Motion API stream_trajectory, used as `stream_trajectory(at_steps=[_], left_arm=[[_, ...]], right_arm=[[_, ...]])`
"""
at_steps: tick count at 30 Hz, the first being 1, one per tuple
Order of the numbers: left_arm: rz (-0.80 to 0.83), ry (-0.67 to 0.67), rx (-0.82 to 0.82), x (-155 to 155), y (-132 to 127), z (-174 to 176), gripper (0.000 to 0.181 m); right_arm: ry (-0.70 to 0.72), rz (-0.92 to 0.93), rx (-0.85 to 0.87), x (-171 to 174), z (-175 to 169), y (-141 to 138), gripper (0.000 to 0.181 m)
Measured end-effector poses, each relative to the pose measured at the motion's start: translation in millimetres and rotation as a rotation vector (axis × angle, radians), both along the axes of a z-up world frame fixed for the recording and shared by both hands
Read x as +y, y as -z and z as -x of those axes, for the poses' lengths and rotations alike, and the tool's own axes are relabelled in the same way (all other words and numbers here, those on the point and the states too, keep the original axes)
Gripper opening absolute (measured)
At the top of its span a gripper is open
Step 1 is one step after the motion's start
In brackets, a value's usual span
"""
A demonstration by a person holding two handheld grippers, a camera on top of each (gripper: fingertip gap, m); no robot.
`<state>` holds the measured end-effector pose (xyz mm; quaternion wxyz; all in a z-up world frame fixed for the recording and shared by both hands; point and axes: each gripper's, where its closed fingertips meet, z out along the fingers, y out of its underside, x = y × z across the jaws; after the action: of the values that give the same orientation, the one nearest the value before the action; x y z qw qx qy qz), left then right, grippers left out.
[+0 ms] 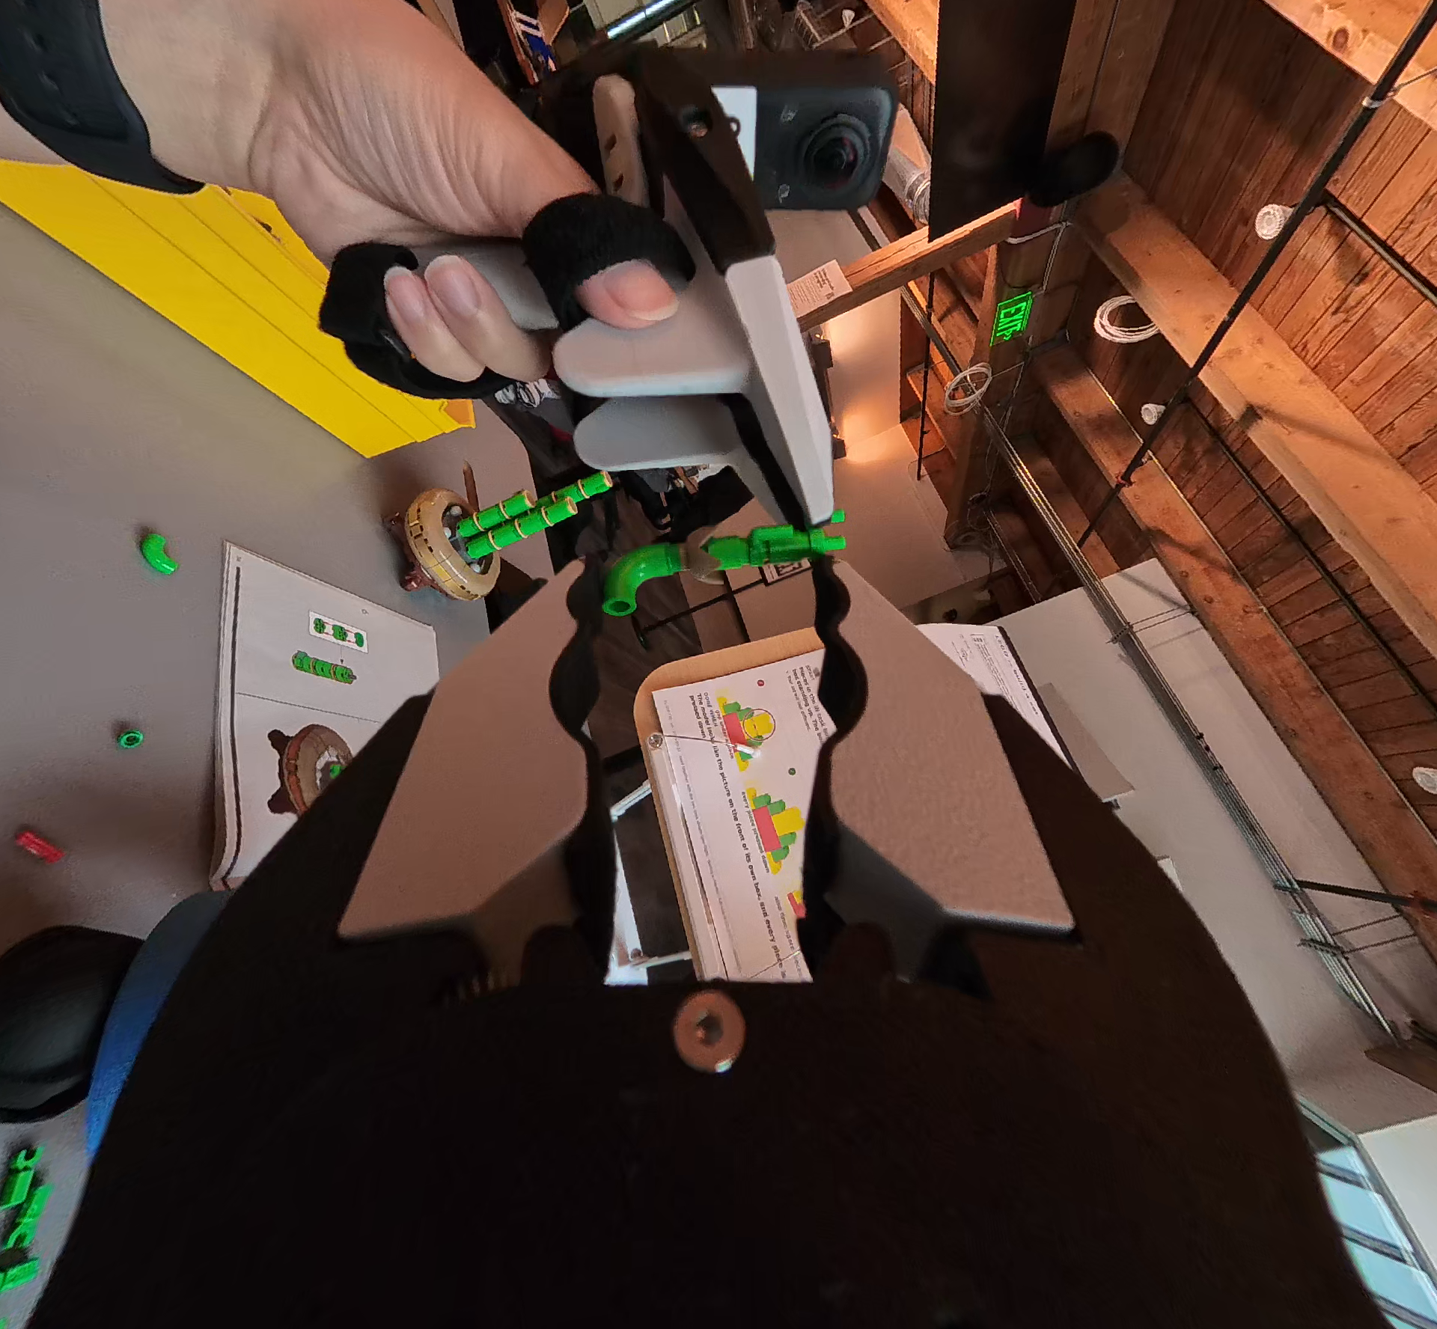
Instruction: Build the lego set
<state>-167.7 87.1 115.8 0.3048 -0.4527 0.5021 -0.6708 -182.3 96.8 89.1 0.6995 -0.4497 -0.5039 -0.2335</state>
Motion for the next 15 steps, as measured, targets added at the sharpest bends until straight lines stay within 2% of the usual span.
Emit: stream_trajectory(at_steps=[6,15], left_arm=[[-0.047,-0.060,0.032,6.0,6.0,-2.6,0.000],[-0.012,-0.042,0.053,6.0,9.1,-2.8,0.000]], right_arm=[[-0.001,0.057,0.031,6.1,-1.5,5.3,0.053],[-0.032,0.099,0.045,4.8,-1.8,8.4,0.050]])
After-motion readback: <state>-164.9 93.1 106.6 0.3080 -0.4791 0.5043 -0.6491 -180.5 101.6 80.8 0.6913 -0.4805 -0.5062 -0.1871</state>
